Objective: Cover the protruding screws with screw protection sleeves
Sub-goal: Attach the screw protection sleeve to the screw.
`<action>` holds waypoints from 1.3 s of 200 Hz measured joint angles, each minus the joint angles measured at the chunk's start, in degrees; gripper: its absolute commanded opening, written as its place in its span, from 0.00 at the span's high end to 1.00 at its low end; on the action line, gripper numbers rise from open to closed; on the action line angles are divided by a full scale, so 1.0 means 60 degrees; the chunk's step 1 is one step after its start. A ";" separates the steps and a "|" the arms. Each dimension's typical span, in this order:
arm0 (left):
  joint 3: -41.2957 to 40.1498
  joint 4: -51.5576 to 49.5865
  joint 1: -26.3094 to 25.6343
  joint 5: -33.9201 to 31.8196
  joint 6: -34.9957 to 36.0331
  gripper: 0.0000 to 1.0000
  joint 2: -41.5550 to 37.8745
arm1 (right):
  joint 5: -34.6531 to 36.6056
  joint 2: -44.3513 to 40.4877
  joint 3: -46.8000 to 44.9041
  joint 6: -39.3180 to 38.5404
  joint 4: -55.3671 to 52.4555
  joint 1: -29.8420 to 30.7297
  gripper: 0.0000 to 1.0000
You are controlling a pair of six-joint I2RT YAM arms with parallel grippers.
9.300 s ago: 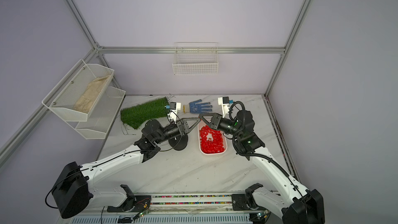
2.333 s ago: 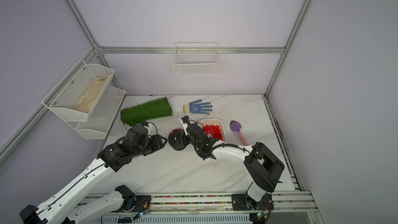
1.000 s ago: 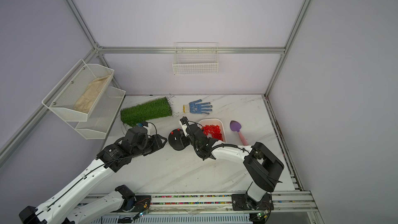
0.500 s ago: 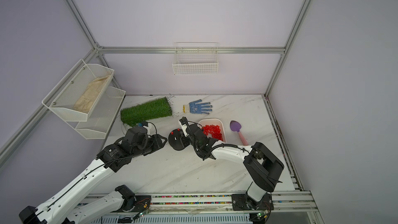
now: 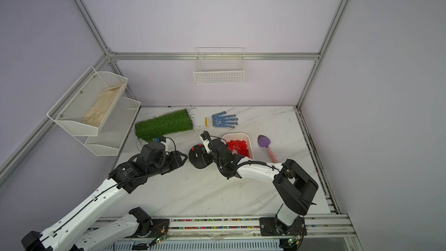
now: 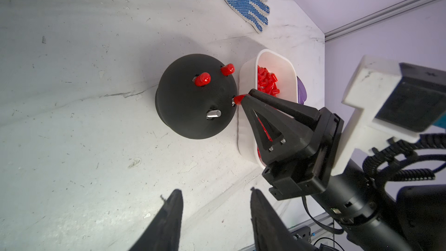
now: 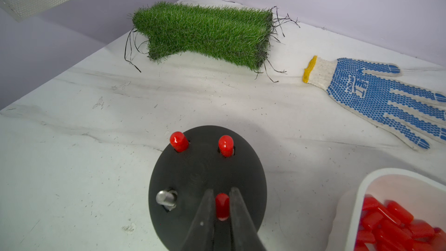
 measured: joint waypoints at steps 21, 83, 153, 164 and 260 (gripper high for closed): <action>0.0000 0.0000 0.0000 0.0000 0.0000 0.53 -0.0007 | -0.0040 0.0007 0.0069 -0.0015 -0.0095 0.0000 0.84; -0.0036 0.0011 0.0000 0.0000 -0.0004 0.53 -0.0076 | -0.0073 0.0138 0.0080 -0.0022 -0.0160 0.0000 0.83; -0.0044 0.0011 0.0004 0.0000 -0.0004 0.53 -0.0131 | -0.0066 0.0149 0.0193 -0.0036 -0.0288 0.0015 0.71; -0.0044 0.0011 0.0004 0.0000 -0.0004 0.53 -0.0131 | -0.0058 0.0149 0.0284 -0.0044 -0.0321 0.0015 0.71; -0.0044 0.0062 0.0062 0.0000 -0.0004 0.53 -0.0131 | -0.0058 0.0127 0.0517 -0.0051 -0.0499 0.0015 0.88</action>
